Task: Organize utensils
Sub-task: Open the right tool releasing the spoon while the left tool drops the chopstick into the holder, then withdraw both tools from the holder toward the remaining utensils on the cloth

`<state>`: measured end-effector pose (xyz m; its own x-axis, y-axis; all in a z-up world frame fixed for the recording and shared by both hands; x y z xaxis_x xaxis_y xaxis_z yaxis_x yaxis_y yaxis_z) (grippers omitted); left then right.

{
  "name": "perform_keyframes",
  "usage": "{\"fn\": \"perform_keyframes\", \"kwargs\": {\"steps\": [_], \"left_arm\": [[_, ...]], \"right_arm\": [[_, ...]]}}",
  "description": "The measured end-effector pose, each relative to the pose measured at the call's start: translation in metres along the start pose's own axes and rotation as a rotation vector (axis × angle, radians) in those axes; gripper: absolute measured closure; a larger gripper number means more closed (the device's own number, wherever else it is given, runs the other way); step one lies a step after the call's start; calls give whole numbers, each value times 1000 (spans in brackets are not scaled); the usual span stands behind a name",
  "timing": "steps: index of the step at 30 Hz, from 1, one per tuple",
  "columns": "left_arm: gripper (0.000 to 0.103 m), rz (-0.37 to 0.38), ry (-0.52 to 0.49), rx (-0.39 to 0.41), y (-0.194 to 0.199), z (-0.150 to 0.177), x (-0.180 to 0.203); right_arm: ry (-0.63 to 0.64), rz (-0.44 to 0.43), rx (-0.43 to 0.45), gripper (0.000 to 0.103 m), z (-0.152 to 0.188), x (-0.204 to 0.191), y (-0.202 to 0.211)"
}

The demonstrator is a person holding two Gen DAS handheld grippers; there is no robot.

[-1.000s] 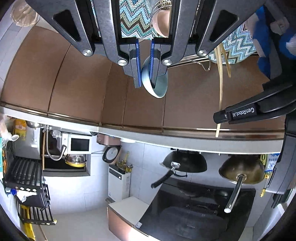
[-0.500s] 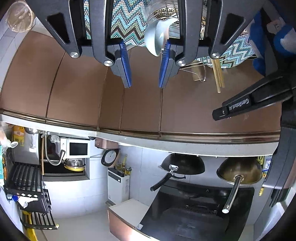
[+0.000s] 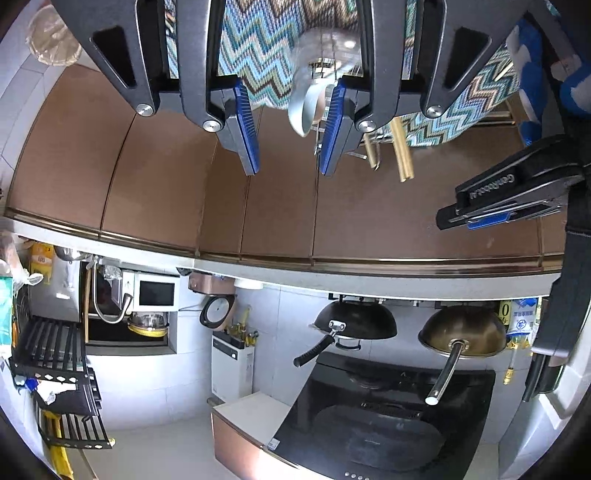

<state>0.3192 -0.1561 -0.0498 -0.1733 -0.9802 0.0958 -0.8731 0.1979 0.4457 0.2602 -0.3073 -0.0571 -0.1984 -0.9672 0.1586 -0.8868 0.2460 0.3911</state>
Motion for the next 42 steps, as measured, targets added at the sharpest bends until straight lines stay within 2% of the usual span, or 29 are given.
{"fn": "perform_keyframes", "kwargs": {"steps": [12,22,30,42], "left_arm": [[69,-58,-29,-40,56,18,-25],[69,-107,-36,-70,83,35,-52],[69,-136,-33,-93,97,47,-72],[69,-167,-33,-133,96,61,-91]], "right_arm": [[10,-34,-87,69,25,-13,45],[13,-68,-145,69,42,-25,68],[24,-85,-184,69,51,-36,79],[40,-111,-240,69,66,-51,80]]}}
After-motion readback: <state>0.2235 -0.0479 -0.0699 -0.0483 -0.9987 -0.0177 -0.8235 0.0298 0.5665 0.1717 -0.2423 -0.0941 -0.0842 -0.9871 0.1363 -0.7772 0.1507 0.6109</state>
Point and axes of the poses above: each gripper's, at about its wrist camera, not at the fingertips, and y roughly against the way its jaws point, x to its right, z to its underside, the point moved 2 cm from there along -y, roughly the way its jaws point, and after that the axes turned 10 degrees about -x, right-handed, at the moved point
